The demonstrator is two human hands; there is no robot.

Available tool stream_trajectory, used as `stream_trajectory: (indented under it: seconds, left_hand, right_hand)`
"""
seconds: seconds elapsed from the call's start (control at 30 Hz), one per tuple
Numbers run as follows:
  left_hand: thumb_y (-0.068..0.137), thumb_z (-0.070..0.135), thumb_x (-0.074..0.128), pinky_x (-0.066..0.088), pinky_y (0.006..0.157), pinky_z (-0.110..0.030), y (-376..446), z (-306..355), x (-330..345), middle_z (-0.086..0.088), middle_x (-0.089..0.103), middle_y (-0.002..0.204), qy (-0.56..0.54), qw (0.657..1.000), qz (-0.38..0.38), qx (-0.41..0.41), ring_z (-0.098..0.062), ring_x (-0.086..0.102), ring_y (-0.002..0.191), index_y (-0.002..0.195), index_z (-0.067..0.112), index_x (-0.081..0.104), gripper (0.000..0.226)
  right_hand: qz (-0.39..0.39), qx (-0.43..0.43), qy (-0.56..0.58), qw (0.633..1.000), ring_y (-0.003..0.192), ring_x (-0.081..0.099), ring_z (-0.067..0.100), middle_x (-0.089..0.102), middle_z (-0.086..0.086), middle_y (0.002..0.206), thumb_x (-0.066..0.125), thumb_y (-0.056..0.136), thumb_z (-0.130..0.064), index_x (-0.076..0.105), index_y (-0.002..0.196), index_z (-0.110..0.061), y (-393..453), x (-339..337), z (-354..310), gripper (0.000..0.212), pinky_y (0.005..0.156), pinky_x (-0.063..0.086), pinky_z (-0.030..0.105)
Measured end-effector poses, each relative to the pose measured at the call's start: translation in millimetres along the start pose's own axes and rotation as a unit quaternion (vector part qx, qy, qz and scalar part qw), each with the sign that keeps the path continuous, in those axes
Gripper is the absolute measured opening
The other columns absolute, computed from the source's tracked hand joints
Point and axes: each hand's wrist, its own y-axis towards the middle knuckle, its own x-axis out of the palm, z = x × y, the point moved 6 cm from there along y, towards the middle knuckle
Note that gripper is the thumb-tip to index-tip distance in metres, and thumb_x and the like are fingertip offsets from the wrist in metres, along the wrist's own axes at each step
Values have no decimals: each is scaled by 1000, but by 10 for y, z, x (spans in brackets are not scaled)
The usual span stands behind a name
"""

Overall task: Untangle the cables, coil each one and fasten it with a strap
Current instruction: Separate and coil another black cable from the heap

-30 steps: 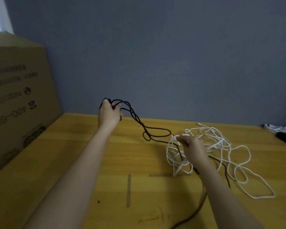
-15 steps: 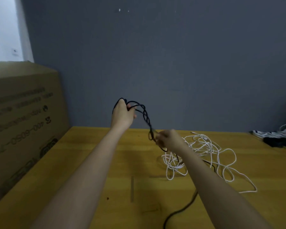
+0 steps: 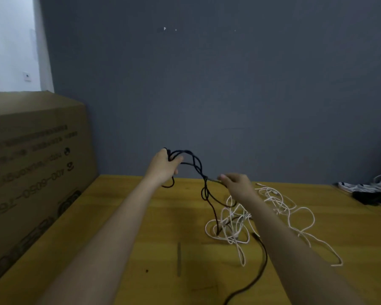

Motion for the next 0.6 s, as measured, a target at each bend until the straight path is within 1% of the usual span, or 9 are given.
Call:
stream_trajectory:
  seconds: [0.03, 0.1, 0.2, 0.27, 0.3, 0.37, 0.43, 0.5, 0.6]
  left_hand:
    - [99, 33, 50, 39, 60, -28, -21, -41, 3, -2, 56, 67, -4, 1000, -1, 1, -15, 52, 60, 86, 7, 49, 28]
    - [98, 33, 52, 40, 63, -28, -50, -102, 22, -1, 57, 65, -15, 1000, -6, -4, -16, 53, 62, 82, 9, 49, 29]
    - [97, 35, 54, 42, 72, -33, -95, -128, 82, 0, 58, 64, -30, 999, -29, -10, -18, 54, 66, 79, 12, 51, 29]
    - [95, 37, 55, 42, 70, -32, -134, -115, 126, 2, 57, 61, -31, 998, -50, -9, -16, 53, 62, 87, 11, 53, 28]
    - [95, 38, 56, 41, 66, -30, -163, -101, 144, 2, 55, 60, -31, 997, -66, -9, -13, 51, 58, 88, 11, 53, 28]
    - [93, 39, 59, 37, 56, -24, -225, -86, 168, 3, 48, 59, -40, 994, -100, 1, -8, 45, 49, 84, 14, 47, 29]
    - [91, 40, 61, 34, 53, -21, -290, -67, 160, 6, 41, 62, -40, 992, -119, 29, -5, 41, 48, 80, 15, 43, 33]
    - [92, 40, 60, 35, 55, -20, -368, -46, 137, 9, 43, 63, -32, 990, -128, 58, -4, 43, 53, 78, 22, 45, 26]
    - [93, 36, 59, 35, 55, -13, -454, -67, 115, 20, 50, 55, -52, 986, -142, 72, 5, 48, 53, 78, 32, 49, 18]
  right_hand:
    - [18, -16, -23, 999, 106, 61, 21, 69, 9, 112, 55, 97, -23, 69, 111, -6, -50, -1, -5, 27, 81, 41, 24]
    - [50, -81, -22, 995, 104, 61, 16, 68, 3, 114, 55, 97, -26, 68, 114, -14, -145, 12, -140, 25, 81, 45, 25]
    - [-13, -171, 51, 984, 107, 55, 4, 62, -10, 119, 51, 98, -36, 61, 125, -22, -328, 201, -483, 33, 89, 45, 22]
    - [-3, -233, -7, 972, 104, 57, 6, 64, -12, 112, 46, 98, -42, 61, 124, -22, -387, 303, -630, 36, 89, 44, 24]
    - [17, -241, -10, 970, 97, 60, 7, 67, -9, 104, 47, 98, -39, 64, 118, -20, -374, 315, -634, 33, 84, 46, 25]
    - [22, -192, 91, 977, 77, 62, 3, 68, -6, 84, 50, 99, -25, 68, 103, -17, -354, 271, -601, 20, 71, 47, 18]
    - [11, -161, 160, 974, 60, 55, 3, 62, -5, 68, 51, 98, -20, 68, 93, -20, -325, 219, -541, 18, 61, 44, 18]
    - [-12, -150, 164, 975, 57, 49, 7, 56, -6, 61, 52, 98, -22, 69, 91, -23, -292, 182, -470, 19, 58, 40, 23]
    - [-114, -117, 180, 970, 56, 49, 8, 59, -3, 63, 53, 98, -23, 70, 102, -16, -350, 209, -409, 19, 57, 41, 19]
